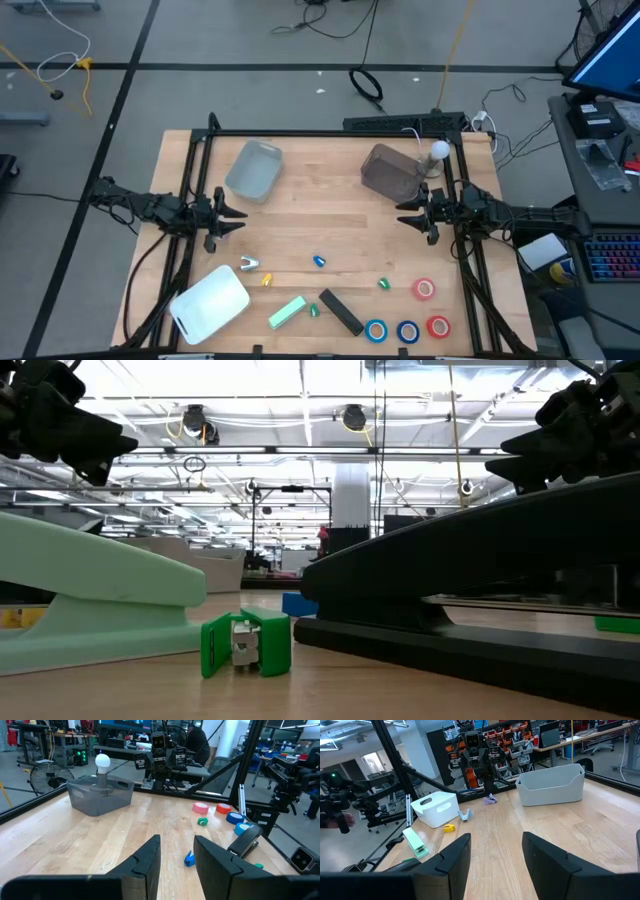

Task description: Pick and place Stapler, Stapler remover, tape

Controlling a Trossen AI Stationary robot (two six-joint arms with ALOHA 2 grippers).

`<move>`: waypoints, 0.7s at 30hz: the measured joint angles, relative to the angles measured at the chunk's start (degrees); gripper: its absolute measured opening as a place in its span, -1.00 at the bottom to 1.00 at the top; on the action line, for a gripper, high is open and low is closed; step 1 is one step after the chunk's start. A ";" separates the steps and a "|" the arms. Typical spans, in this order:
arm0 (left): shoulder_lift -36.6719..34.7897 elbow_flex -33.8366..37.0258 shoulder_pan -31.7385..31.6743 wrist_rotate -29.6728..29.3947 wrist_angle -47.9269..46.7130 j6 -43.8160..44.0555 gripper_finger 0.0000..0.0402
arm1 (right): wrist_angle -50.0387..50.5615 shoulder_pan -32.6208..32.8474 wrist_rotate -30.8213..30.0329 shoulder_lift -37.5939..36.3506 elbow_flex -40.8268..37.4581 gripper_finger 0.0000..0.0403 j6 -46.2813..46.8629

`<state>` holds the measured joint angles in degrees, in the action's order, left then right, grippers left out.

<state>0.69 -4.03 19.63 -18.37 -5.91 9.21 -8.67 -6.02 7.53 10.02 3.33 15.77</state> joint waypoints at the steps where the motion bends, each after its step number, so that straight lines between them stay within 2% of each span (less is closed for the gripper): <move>1: -0.02 -0.01 0.01 0.00 0.00 0.00 -0.41 | -0.02 0.02 0.00 0.00 0.00 -0.15 0.00; 10: 0.00 -0.01 -0.01 0.00 0.04 0.02 -0.41 | -0.01 0.01 0.00 0.02 -0.02 -0.15 -0.05; 15: 0.00 -0.01 0.00 0.00 0.08 1.14 -0.41 | -0.08 0.00 -0.16 0.01 0.00 -0.15 -5.81; 21: 0.00 -0.01 -0.01 -0.14 0.11 1.76 -0.41 | -0.57 0.00 -0.09 0.00 -0.02 -0.15 -7.25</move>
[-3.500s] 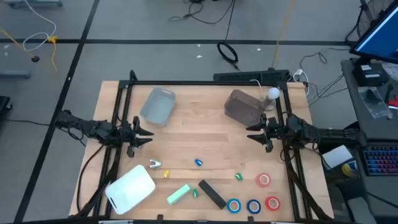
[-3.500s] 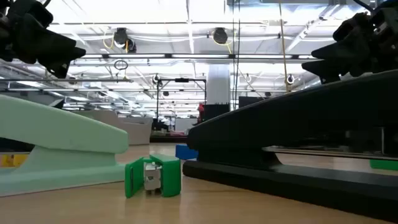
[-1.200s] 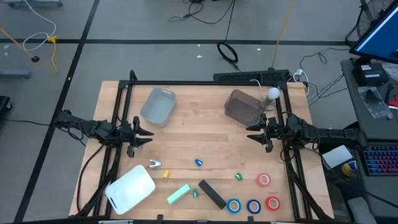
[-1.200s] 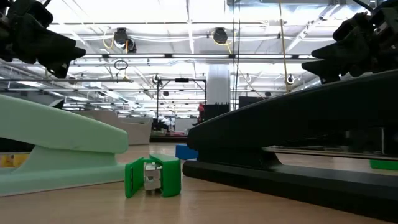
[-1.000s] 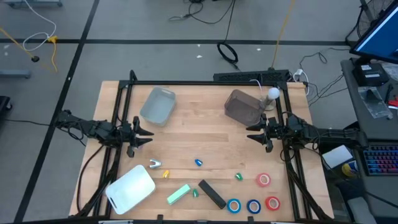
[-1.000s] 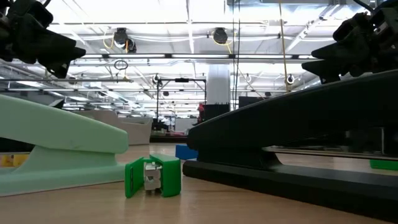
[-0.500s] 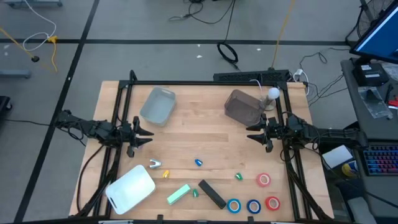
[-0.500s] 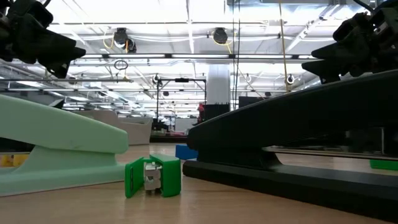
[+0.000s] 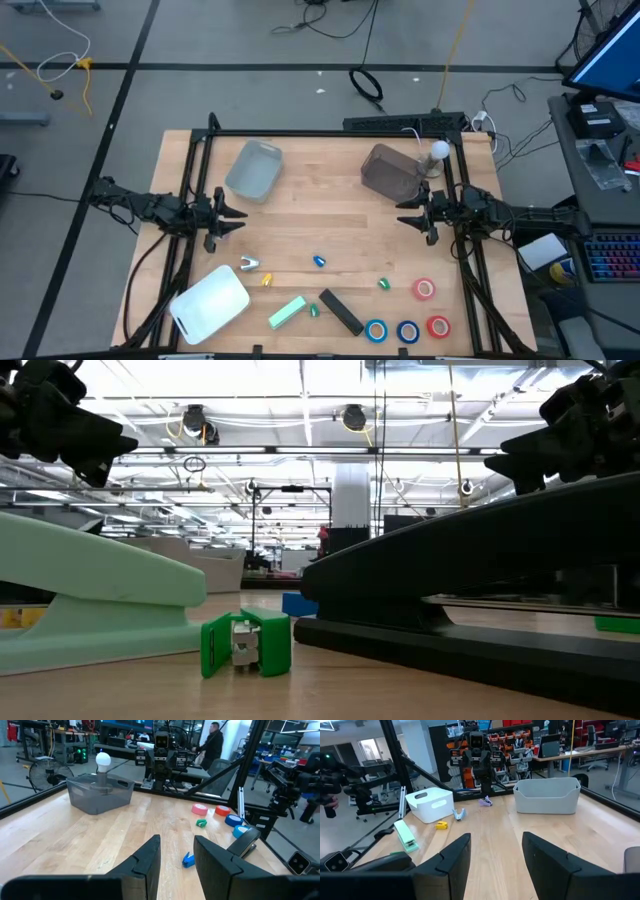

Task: Pick and place Stapler, Stapler remover, tape
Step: Put the big black stapler into the gray bin

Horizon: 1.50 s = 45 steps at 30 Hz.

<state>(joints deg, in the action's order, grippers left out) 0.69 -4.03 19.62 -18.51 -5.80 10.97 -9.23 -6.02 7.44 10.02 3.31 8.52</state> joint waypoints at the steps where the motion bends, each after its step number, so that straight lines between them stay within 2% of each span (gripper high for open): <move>1: 0.00 0.00 0.02 0.01 0.02 0.12 -0.41 | 0.00 0.00 0.00 0.00 0.00 -0.15 0.20; 9: 0.00 0.00 0.02 0.04 0.07 3.07 -0.41 | 0.00 0.00 0.07 0.00 0.01 -0.15 1.34; 13: 0.00 0.01 0.01 0.05 -0.07 3.05 -0.41 | -1.79 0.00 0.07 0.02 0.01 -0.15 7.95; 24: 0.00 0.00 0.00 0.21 -0.09 7.29 -0.41 | -16.71 0.00 0.07 0.01 0.00 -0.15 31.28; 33: 0.00 0.02 0.00 0.21 -0.09 14.99 -0.41 | -18.03 0.00 0.07 0.02 0.00 -0.15 39.35; 40: -0.02 0.02 0.01 0.20 -0.09 16.80 -0.41 | -23.46 0.30 3.32 0.25 0.02 -0.15 38.57; 45: 0.00 0.00 0.01 0.19 -0.07 17.70 -0.41 | -23.50 3.27 5.41 3.47 3.89 -0.15 35.21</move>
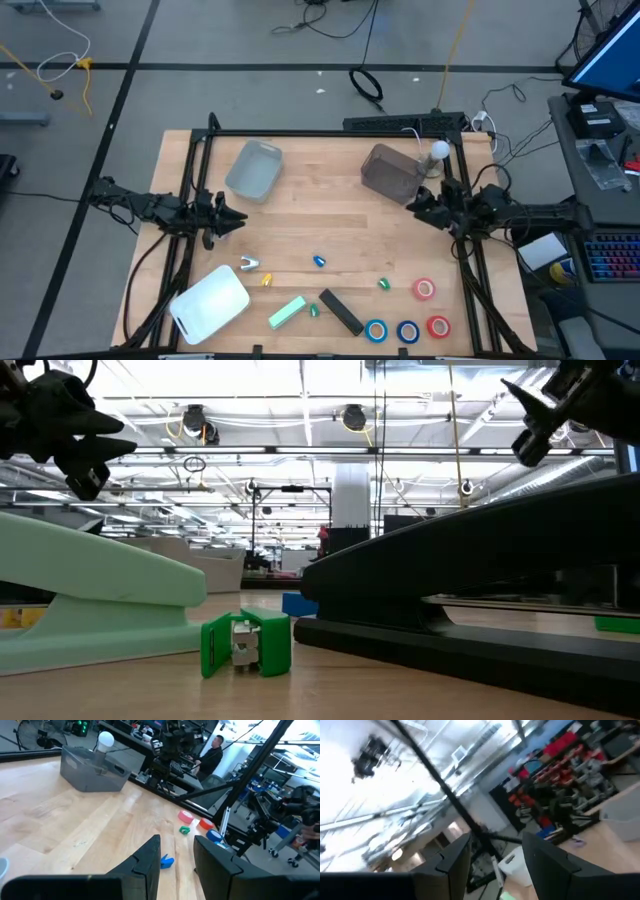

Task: Pick and place Stapler, Stapler remover, tape
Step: Put the big black stapler into the gray bin

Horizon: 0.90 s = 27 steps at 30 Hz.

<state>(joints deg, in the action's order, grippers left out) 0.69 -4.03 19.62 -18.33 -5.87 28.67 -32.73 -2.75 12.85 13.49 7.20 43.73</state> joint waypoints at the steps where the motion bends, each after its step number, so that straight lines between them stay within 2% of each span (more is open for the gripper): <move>1: 0.00 0.02 0.00 -0.02 0.00 0.02 -0.41 | -0.52 0.91 -0.01 1.13 1.68 -0.15 -1.16; 5: 0.00 0.02 0.00 0.00 0.00 0.17 -0.41 | 0.19 5.32 0.15 7.82 8.86 -0.15 -6.16; 12: 0.00 0.02 0.00 -0.06 -0.04 -3.12 -0.41 | 19.46 13.40 0.70 24.45 24.40 -0.15 -9.94; 19: 0.00 0.02 0.00 -0.09 -0.07 -7.36 -0.41 | 32.10 20.48 0.18 39.15 36.67 -0.15 -5.11; 27: 0.00 0.02 0.01 -0.08 -0.12 -10.96 -0.41 | 46.60 27.08 -5.61 50.44 47.41 -0.15 3.87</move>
<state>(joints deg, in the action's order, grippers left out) 0.69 -4.01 19.63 -18.41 -5.99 17.72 13.87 24.33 7.25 63.92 54.60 47.60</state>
